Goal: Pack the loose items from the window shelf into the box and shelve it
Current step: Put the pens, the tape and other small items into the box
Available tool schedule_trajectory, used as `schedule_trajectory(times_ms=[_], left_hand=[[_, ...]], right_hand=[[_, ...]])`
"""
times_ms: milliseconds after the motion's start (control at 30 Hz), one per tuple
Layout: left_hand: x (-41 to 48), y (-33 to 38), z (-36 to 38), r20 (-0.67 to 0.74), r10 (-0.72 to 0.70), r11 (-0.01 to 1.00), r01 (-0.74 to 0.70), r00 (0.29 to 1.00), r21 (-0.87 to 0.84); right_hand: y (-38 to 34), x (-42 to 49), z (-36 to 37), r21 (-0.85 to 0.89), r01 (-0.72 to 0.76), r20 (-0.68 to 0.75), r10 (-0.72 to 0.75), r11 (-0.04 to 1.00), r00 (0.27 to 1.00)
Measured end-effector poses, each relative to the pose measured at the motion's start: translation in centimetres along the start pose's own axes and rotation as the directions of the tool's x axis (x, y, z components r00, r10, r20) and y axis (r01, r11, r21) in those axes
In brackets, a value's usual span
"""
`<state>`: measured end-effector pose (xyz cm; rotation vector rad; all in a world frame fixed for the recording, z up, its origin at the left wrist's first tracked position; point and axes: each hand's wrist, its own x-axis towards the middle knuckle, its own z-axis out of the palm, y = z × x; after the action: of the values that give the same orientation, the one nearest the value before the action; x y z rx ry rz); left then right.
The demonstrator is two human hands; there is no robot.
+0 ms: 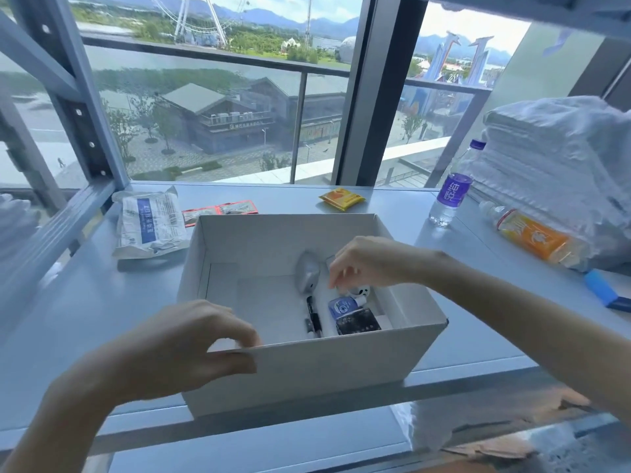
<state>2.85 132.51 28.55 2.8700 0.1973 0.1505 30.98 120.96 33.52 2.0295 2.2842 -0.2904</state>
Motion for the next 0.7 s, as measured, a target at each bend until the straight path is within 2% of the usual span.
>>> schedule_trajectory(times_ms=[67, 133, 233, 333, 400, 700], left_hand=[[0.5, 2.9, -0.7, -0.049, 0.024, 1.0, -0.024, 0.999, 0.007], [0.9, 4.7, -0.4, -0.052, 0.005, 0.996, 0.0, 0.999, 0.085], [1.4, 4.6, 0.5, -0.058, -0.053, 0.991, 0.06, 0.997, 0.12], [1.3, 4.3, 0.6, -0.055, -0.07, 0.987, 0.077, 0.996, 0.139], [1.3, 4.2, 0.7, -0.04, -0.085, 0.982, 0.091, 0.996, 0.166], [1.3, 4.2, 0.7, -0.039, -0.168, 0.98, 0.171, 0.985, 0.099]], right_hand=[[-0.3, 1.7, 0.7, -0.046, -0.049, 0.149, 0.055, 0.998, 0.987], [-0.4, 3.1, 1.9, -0.073, -0.039, 0.263, 0.057, 0.997, 0.963], [0.7, 3.2, 1.8, -0.013, -0.065, 0.295, 0.066, 0.998, 0.953], [1.2, 2.4, 1.2, -0.054, -0.096, 0.35, 0.108, 0.994, 0.93], [1.6, 2.1, 1.2, -0.061, -0.104, 0.336, 0.119, 0.993, 0.934], [2.2, 1.9, 1.0, -0.146, -0.053, 0.365, 0.103, 0.988, 0.925]])
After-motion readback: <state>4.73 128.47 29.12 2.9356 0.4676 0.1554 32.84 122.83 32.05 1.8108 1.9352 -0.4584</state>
